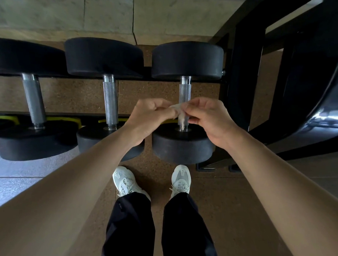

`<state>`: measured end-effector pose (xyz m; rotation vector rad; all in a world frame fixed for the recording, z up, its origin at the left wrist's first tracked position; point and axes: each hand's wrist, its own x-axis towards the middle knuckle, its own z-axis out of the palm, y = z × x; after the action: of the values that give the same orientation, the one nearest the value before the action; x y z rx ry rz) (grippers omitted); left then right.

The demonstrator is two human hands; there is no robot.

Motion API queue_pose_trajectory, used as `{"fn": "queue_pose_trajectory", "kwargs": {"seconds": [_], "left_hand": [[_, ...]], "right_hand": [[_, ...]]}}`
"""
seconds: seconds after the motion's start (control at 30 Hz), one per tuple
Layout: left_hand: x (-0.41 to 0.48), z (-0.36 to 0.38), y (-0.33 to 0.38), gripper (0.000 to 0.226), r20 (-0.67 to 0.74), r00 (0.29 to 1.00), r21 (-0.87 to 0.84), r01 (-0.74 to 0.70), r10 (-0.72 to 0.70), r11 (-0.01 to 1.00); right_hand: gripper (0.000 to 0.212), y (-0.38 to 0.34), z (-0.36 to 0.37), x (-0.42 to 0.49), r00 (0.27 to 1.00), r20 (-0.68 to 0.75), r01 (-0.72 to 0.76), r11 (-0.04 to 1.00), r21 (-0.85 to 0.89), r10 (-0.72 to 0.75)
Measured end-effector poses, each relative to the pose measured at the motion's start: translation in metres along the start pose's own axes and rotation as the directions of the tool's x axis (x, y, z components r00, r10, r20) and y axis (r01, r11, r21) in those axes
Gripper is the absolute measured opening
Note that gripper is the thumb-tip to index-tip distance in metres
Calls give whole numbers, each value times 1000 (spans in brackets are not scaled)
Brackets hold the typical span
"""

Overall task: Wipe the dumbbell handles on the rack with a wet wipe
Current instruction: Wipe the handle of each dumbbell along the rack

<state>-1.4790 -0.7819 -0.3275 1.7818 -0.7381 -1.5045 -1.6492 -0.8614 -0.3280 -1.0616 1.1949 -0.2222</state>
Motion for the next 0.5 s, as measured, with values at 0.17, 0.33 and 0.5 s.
{"fn": "queue_pose_trajectory", "kwargs": {"seconds": [0.17,0.33,0.5], "left_hand": [[2,1,-2,39,54,998,-37,-18,20,999],[2,-4,-4,6,151,986,-214,96,-64,972],[0,-5,-1,12,290,950,-215,182,-115,959]], "right_hand": [[9,1,0,-4,998,31,-59,984,169,55],[7,1,-2,-1,996,34,-92,951,294,86],[4,-1,0,4,993,3,-109,918,380,117]]}}
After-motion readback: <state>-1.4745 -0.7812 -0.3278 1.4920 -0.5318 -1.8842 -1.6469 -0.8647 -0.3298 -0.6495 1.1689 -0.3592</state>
